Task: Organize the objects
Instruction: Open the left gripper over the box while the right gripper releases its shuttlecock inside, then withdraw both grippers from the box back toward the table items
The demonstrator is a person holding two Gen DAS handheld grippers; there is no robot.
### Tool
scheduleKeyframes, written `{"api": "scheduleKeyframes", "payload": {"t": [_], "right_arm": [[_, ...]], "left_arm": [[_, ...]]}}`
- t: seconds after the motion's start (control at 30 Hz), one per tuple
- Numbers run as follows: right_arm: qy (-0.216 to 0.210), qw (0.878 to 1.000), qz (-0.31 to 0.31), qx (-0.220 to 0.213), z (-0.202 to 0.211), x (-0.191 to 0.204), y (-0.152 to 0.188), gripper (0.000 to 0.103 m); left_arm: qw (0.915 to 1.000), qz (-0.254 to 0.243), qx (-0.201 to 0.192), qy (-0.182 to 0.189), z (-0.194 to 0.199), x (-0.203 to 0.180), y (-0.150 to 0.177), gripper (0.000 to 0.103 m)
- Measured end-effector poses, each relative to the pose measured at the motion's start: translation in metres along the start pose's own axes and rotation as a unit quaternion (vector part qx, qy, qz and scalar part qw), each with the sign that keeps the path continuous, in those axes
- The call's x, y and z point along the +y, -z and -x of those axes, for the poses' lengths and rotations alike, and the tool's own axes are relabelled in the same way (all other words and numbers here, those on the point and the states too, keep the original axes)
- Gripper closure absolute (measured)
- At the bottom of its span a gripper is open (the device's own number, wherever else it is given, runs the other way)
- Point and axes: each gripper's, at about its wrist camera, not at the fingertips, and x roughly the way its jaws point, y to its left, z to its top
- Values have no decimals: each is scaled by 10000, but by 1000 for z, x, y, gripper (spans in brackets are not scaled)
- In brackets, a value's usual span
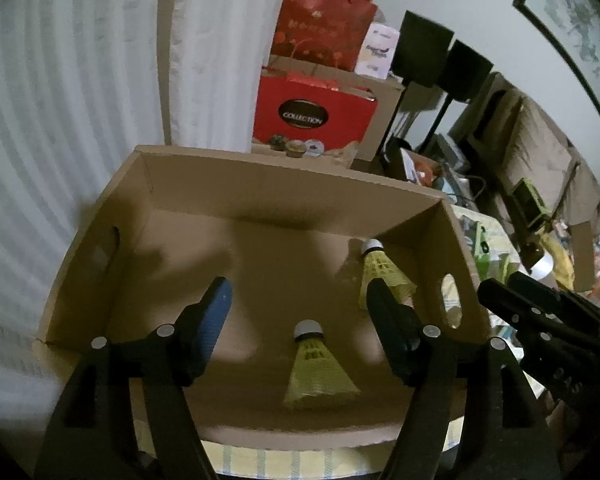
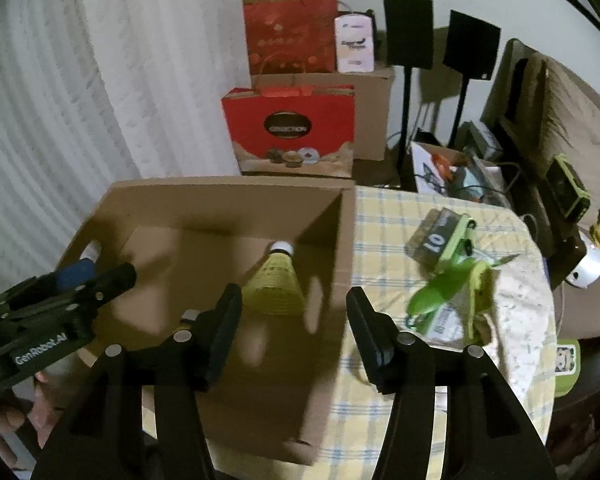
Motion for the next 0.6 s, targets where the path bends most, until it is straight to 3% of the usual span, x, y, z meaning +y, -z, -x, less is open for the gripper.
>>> {"api": "scheduleKeyframes", "payload": {"t": [0.4,0.6], "right_arm": [[415,9987,-237,-186,25,-43,14,38],[535,9977,-337,-254,36,-63,21,37]], "left_arm": [[9989,-331,-68,339,15,-40,12,34],[9983,-507,-170,242,21,-61,17,34]]}}
